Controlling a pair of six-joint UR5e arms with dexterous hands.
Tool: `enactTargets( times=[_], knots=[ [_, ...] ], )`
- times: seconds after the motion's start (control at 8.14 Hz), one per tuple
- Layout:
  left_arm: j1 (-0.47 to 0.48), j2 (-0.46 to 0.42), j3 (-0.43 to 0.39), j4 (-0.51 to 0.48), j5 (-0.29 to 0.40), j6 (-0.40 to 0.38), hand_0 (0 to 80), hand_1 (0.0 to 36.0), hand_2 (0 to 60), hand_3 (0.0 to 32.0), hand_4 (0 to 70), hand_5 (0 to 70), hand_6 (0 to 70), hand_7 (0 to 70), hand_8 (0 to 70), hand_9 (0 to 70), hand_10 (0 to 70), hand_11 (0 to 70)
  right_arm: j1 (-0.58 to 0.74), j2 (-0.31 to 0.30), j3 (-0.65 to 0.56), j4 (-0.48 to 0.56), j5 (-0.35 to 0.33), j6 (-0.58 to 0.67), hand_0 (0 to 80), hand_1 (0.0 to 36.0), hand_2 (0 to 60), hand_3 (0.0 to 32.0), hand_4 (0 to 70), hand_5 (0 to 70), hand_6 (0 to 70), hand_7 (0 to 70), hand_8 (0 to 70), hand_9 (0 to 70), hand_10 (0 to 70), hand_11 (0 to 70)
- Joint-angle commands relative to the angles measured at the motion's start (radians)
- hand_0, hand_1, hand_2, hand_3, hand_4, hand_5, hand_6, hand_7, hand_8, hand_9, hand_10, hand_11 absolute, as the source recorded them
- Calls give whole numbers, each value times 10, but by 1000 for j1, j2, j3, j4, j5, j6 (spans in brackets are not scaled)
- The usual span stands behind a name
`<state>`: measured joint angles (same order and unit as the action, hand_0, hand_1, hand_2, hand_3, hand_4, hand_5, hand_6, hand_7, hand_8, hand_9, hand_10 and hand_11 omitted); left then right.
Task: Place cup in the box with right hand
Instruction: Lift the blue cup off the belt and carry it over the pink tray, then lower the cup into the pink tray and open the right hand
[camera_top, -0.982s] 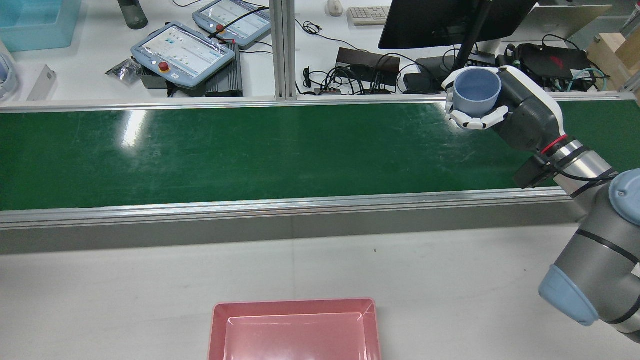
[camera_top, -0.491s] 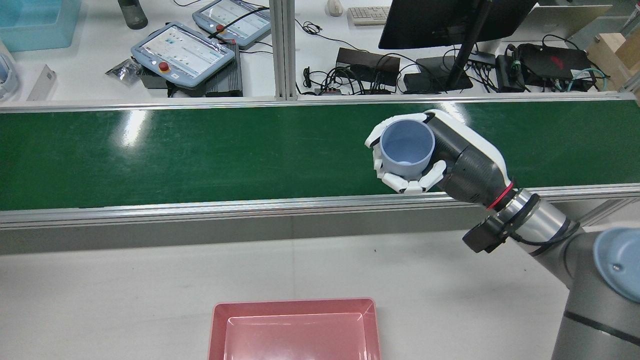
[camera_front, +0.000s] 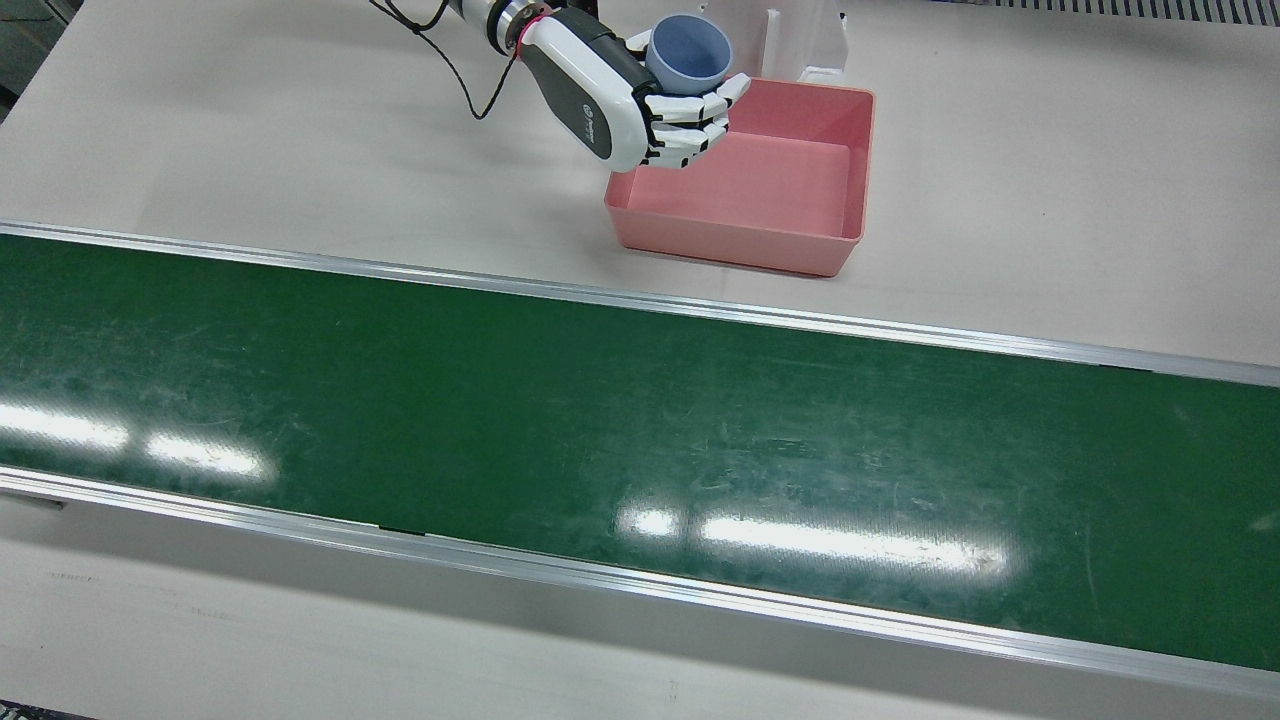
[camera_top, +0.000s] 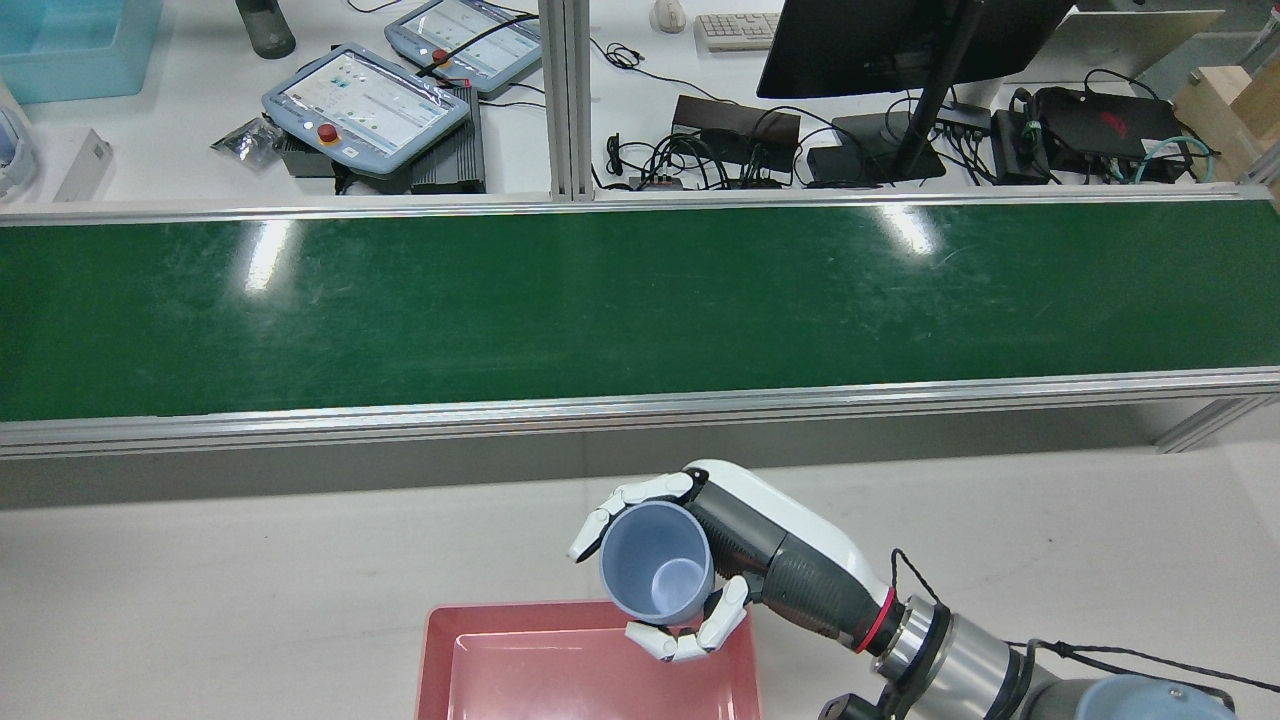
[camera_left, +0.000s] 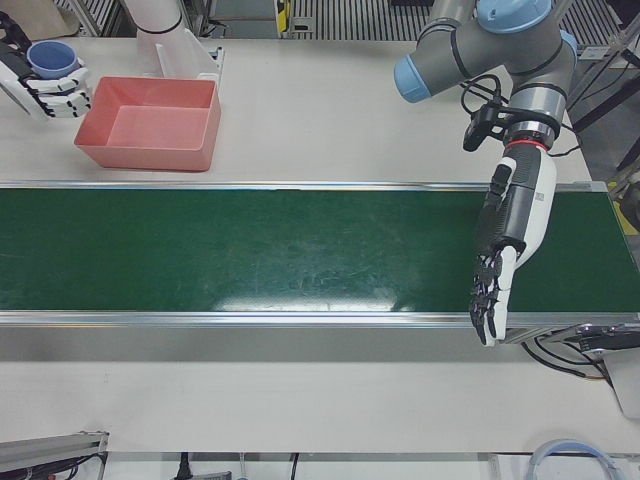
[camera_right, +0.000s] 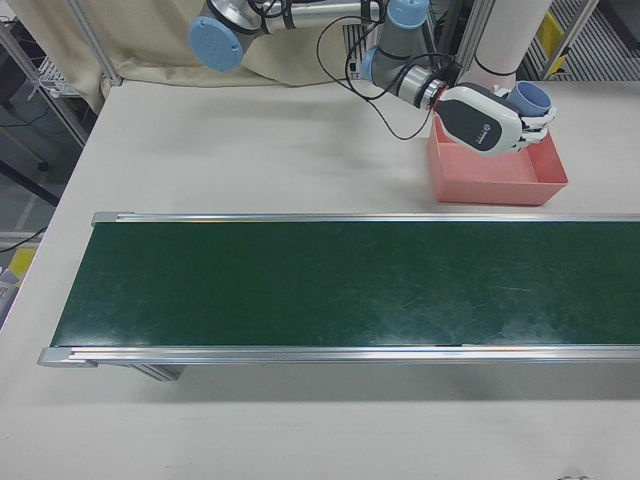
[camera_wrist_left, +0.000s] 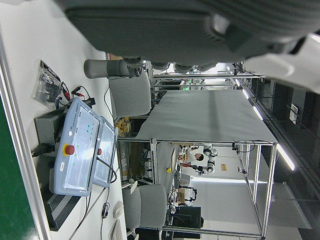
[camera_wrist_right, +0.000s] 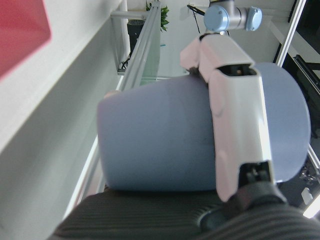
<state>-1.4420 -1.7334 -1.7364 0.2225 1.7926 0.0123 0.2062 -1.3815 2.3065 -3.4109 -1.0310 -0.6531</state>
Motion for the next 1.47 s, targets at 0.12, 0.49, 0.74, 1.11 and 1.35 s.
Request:
enactTargets(
  times=[0.12,0.49,0.74,1.11,1.35],
  knots=[
    [0,0,0,0,-1,0,0,0,0,0,0,0,0,0,0,0,0,0,-143,16,-76,51,54,-48,585,360,600,0,106,163,299,700,512,700,281,431],
    [0,0,0,0,-1,0,0,0,0,0,0,0,0,0,0,0,0,0,-146,10,-75,51,54,-48,578,262,60,0,0,71,31,39,0,0,0,16],
    [0,0,0,0,1,0,0,0,0,0,0,0,0,0,0,0,0,0,-146,6,-76,50,52,-43,546,229,36,0,0,60,27,37,0,0,0,1],
    [0,0,0,0,1,0,0,0,0,0,0,0,0,0,0,0,0,0,-76,10,-56,53,55,5,480,145,7,0,17,36,27,69,0,0,0,0],
    [0,0,0,0,-1,0,0,0,0,0,0,0,0,0,0,0,0,0,136,22,-19,53,86,120,433,101,30,0,2,24,44,175,0,31,0,1]
  ],
)
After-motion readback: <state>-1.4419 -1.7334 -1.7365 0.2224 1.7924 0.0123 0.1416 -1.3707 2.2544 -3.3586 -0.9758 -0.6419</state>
